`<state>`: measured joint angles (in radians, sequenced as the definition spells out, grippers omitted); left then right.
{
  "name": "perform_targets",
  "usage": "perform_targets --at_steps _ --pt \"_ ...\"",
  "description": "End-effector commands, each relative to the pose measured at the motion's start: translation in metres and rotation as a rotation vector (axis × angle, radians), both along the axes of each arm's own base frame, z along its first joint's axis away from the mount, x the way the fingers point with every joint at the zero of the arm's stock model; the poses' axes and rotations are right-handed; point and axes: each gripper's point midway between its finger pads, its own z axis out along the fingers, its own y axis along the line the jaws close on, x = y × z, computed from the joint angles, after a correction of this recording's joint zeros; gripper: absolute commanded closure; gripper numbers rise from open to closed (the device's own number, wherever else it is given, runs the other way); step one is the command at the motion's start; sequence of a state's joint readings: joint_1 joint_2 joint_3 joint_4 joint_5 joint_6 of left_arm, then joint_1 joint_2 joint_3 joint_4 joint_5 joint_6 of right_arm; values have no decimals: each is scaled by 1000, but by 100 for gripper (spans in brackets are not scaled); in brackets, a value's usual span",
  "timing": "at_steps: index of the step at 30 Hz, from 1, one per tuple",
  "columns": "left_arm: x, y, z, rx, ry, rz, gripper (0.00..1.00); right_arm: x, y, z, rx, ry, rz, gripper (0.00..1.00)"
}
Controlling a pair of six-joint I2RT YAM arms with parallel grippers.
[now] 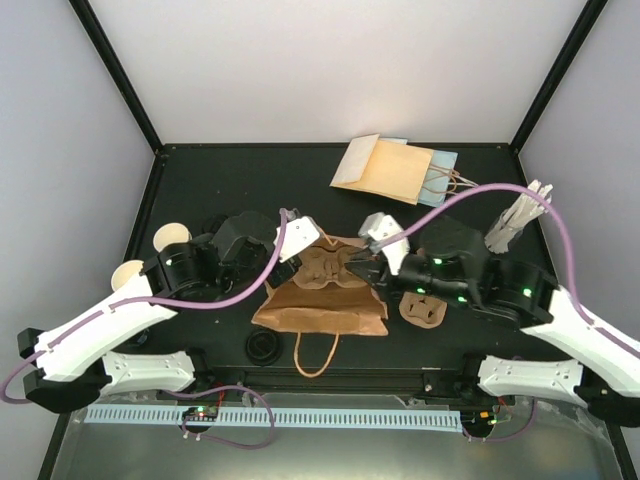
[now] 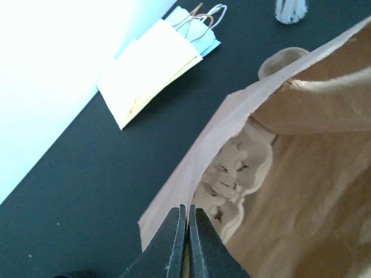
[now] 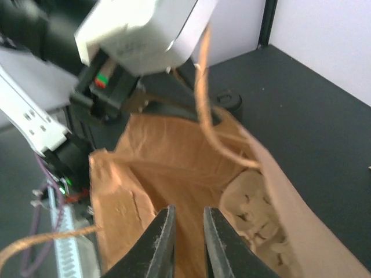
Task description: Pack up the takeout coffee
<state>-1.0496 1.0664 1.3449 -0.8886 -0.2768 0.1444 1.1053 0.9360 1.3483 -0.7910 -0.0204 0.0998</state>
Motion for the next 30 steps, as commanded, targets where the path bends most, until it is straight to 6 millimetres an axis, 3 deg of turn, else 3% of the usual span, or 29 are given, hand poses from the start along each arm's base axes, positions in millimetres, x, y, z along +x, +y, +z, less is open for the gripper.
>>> perform_targets --at_steps 1,8,11,16,21,25,30 --pt "15 8 22 24 -90 71 99 16 12 -22 -109 -2 -63 87" --pt "37 12 38 107 -207 118 98 62 19 -62 -220 12 -302 98" --pt "46 13 35 143 -225 145 98 77 22 -87 -283 53 -373 99" --pt "54 11 25 159 -192 184 98 81 24 -122 -333 122 -418 99" --pt "52 8 27 117 -161 191 98 92 4 -145 -334 196 -519 99" --pt "47 0 19 70 -94 179 98 98 -6 -157 -308 242 -552 99" --pt "44 -13 3 40 4 171 99 87 10 -159 -261 229 -416 99"
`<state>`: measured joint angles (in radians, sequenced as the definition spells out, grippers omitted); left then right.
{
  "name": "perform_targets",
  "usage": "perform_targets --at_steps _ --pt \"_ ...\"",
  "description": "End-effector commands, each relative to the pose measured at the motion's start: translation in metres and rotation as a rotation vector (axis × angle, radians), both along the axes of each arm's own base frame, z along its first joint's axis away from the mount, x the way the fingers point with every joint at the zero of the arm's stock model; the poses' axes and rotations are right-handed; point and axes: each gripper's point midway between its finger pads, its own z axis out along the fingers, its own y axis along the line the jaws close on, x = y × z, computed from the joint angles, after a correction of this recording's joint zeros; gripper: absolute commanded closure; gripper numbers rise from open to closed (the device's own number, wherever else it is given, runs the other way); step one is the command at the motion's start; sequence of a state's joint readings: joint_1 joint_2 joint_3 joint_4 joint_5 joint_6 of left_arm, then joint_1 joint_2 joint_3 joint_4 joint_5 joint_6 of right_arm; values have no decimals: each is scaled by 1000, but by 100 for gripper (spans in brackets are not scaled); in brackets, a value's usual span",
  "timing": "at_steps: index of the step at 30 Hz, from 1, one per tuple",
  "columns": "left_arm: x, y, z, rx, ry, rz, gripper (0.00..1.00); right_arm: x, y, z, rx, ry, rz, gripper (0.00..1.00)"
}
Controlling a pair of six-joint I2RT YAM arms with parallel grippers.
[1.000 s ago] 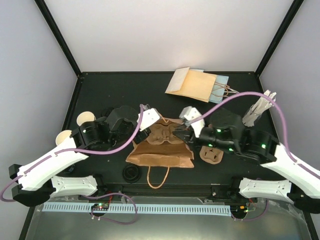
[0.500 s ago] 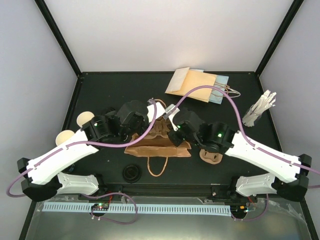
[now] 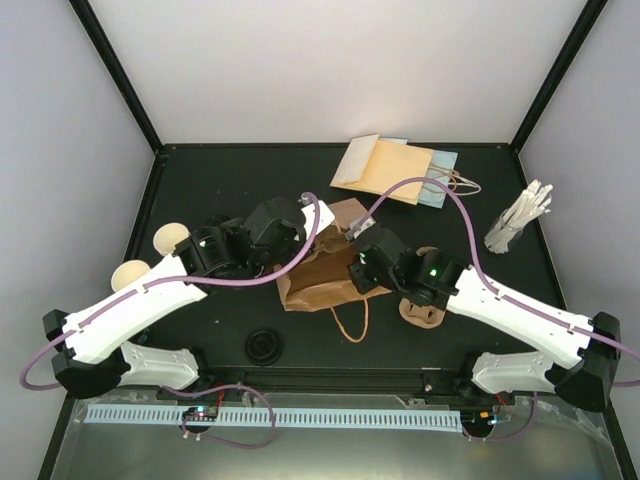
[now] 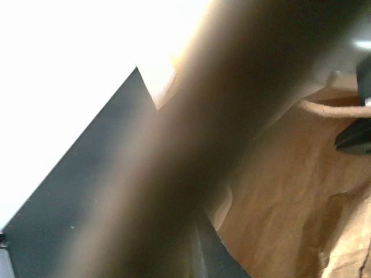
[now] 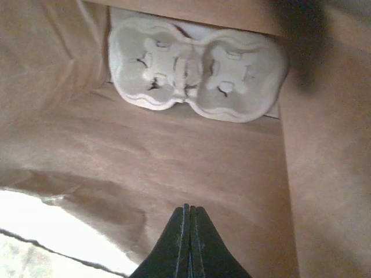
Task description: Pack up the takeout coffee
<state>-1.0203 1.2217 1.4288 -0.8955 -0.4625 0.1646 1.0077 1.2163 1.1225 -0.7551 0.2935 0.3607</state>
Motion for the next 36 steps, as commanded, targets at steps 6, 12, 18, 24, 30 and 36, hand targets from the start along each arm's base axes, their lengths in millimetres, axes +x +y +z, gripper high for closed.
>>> perform_targets --at_steps 6,12,18,24,30,36 --pt "0 -30 2 -114 134 6 99 -22 19 30 180 -153 177 99" --pt "0 -38 3 -130 156 -4 98 -27 20 36 199 -203 214 99" --pt "-5 -41 10 -185 175 -18 98 -15 32 18 135 -144 178 99" --pt "-4 -45 14 -225 179 -14 98 -12 50 -7 155 -47 135 99" --pt "-2 -47 20 -228 175 -8 98 0 49 -41 123 4 23 99" --pt "-4 -50 22 -235 173 -34 98 16 47 -59 105 47 -61 99"
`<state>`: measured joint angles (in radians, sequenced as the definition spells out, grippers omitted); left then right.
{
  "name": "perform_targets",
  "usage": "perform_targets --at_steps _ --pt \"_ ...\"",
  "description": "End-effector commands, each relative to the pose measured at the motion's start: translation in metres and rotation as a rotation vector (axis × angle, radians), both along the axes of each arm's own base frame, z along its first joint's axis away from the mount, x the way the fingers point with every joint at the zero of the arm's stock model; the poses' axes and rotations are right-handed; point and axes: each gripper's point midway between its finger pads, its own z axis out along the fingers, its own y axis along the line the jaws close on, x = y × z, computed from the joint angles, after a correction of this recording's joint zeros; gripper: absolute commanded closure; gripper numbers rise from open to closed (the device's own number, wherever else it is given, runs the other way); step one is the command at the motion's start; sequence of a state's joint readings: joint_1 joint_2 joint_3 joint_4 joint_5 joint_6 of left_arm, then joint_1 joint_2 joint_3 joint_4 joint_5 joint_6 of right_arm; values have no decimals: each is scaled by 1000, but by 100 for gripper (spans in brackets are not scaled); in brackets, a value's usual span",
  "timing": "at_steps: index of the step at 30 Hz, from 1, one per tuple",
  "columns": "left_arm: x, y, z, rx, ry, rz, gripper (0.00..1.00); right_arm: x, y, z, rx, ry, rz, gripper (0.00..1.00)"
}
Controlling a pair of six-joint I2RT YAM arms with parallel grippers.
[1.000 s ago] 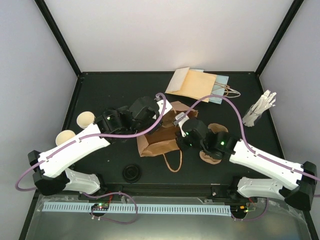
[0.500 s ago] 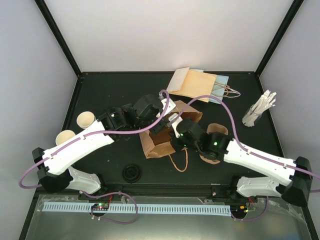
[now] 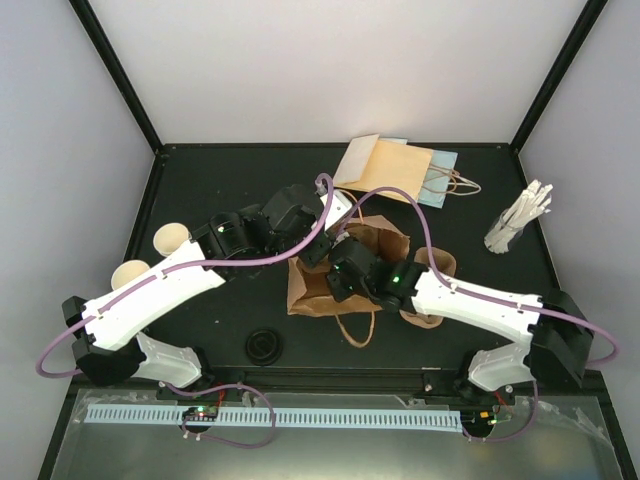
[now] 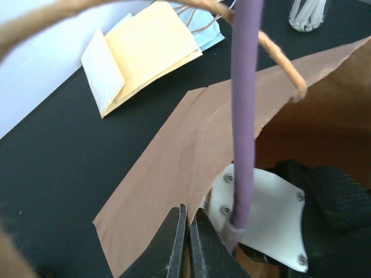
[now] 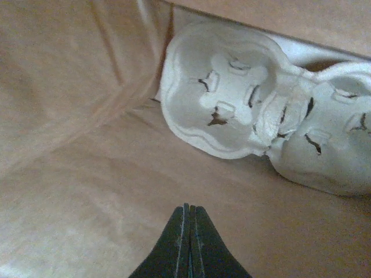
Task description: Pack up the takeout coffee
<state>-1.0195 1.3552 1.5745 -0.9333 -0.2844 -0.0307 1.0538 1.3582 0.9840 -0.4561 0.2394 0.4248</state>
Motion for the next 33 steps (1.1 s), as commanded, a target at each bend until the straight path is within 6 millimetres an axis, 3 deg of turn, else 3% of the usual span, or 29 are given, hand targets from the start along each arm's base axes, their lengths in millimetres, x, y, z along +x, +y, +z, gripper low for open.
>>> perform_targets --at_steps 1,9,16,22,27,33 --pt "-1 -4 22 -65 -19 -14 98 18 -4 -2 34 6 -105 99" --pt "-12 -9 22 -85 8 -78 98 38 -12 -27 -13 79 -195 99" --pt "-19 -10 28 -118 2 -118 98 47 -6 -46 -14 105 -214 99" --pt "-27 -4 24 -114 3 -145 98 41 2 -34 143 177 -241 99" --pt "-36 1 18 -110 1 -183 98 31 13 -30 336 339 -361 99" --pt "-47 1 16 -123 -4 -243 98 35 16 -29 414 442 -522 99"
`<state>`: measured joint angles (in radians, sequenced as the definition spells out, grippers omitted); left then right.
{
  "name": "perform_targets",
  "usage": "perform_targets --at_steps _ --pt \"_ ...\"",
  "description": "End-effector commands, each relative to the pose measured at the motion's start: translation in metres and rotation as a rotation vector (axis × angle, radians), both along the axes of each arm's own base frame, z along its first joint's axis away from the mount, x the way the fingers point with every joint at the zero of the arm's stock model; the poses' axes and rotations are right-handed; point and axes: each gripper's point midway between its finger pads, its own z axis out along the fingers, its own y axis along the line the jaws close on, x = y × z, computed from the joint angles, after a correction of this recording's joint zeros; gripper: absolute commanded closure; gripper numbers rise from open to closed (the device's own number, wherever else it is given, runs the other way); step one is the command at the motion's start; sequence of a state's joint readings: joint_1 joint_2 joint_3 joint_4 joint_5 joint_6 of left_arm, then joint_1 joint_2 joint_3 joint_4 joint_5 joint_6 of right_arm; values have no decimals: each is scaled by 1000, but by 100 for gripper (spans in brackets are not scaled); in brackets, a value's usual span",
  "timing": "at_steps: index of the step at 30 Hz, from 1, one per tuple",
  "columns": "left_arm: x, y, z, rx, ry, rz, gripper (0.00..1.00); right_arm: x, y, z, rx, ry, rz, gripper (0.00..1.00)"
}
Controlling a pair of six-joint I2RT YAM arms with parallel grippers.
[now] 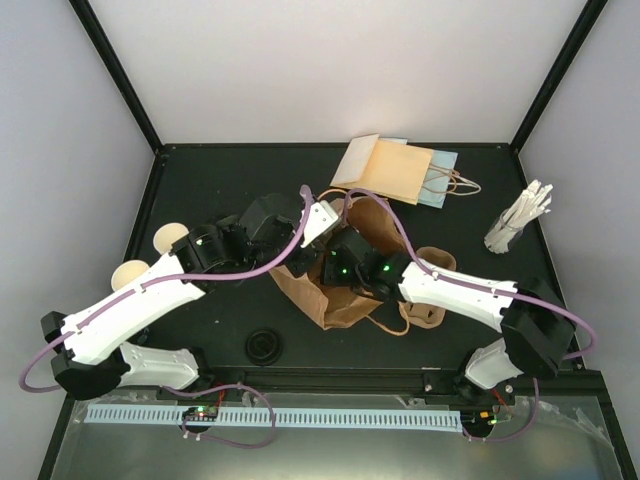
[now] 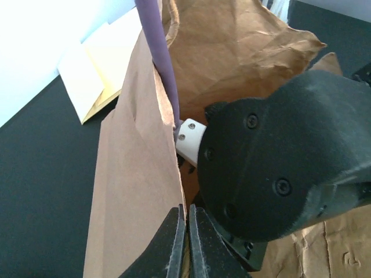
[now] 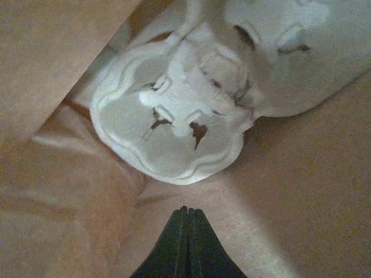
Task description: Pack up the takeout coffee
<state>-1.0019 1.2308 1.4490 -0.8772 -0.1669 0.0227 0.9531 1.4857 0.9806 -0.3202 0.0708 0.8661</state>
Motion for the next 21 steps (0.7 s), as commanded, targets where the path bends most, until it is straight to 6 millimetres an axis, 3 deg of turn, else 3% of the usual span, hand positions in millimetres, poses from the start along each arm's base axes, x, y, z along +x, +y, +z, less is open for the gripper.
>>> perform_targets --at_steps 1,4,11,16,21 --pt "-27 -9 17 -67 -7 -148 99 12 -4 -1 114 167 -254 99" --pt "-34 -13 14 -59 8 -197 98 14 -3 -4 119 225 -332 99" --pt "-48 -10 15 -28 -31 -274 98 25 5 10 229 196 -417 99" --pt "-47 -9 19 -13 -70 -289 98 21 14 21 246 141 -427 99" --pt "-46 -10 21 1 -115 -298 99 10 24 11 244 147 -425 99"
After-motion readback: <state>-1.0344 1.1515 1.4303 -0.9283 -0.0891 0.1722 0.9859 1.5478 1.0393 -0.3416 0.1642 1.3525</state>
